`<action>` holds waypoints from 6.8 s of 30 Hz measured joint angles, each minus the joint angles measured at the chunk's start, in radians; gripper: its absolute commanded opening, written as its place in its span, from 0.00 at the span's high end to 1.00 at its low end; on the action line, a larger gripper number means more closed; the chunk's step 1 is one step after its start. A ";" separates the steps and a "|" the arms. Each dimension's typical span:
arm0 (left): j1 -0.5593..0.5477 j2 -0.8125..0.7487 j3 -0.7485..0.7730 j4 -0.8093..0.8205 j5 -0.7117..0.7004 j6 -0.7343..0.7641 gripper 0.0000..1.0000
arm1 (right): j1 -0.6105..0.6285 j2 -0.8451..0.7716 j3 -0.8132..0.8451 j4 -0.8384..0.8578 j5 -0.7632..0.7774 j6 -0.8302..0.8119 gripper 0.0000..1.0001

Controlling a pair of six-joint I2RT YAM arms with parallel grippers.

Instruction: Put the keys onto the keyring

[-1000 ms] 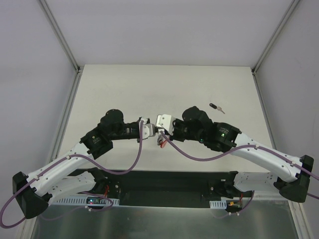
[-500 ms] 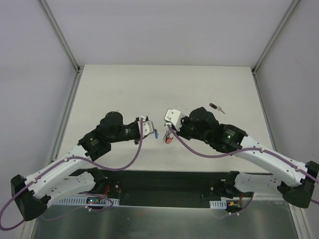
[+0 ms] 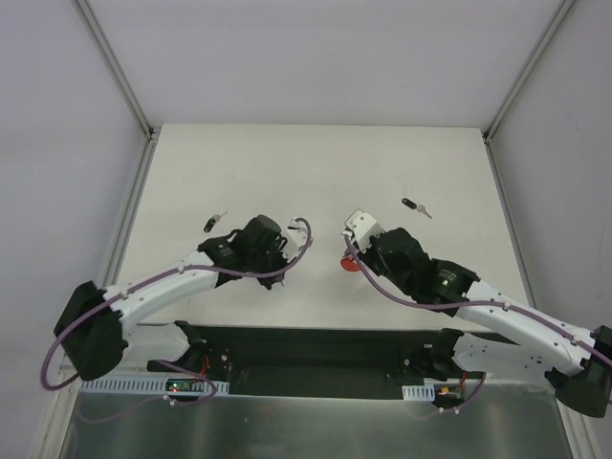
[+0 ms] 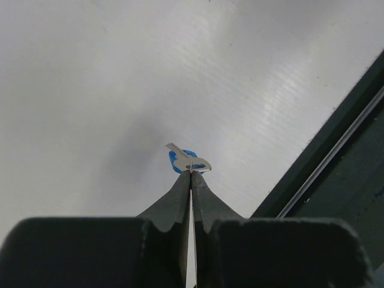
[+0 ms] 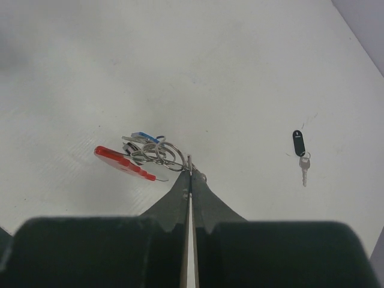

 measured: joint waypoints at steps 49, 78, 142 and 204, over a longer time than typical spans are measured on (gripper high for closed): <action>0.004 0.275 -0.056 0.459 -0.142 -0.124 0.75 | 0.000 -0.083 -0.150 0.119 0.219 0.072 0.99; 0.101 0.374 -0.167 0.712 0.088 -0.025 0.79 | 0.000 -0.081 -0.159 0.126 0.208 0.070 0.98; 0.240 0.428 -0.192 0.804 0.436 0.254 0.71 | 0.000 -0.064 -0.159 0.126 0.148 0.061 0.98; 0.269 0.537 -0.110 0.776 0.529 0.340 0.85 | -0.001 -0.019 -0.159 0.127 0.122 0.035 0.99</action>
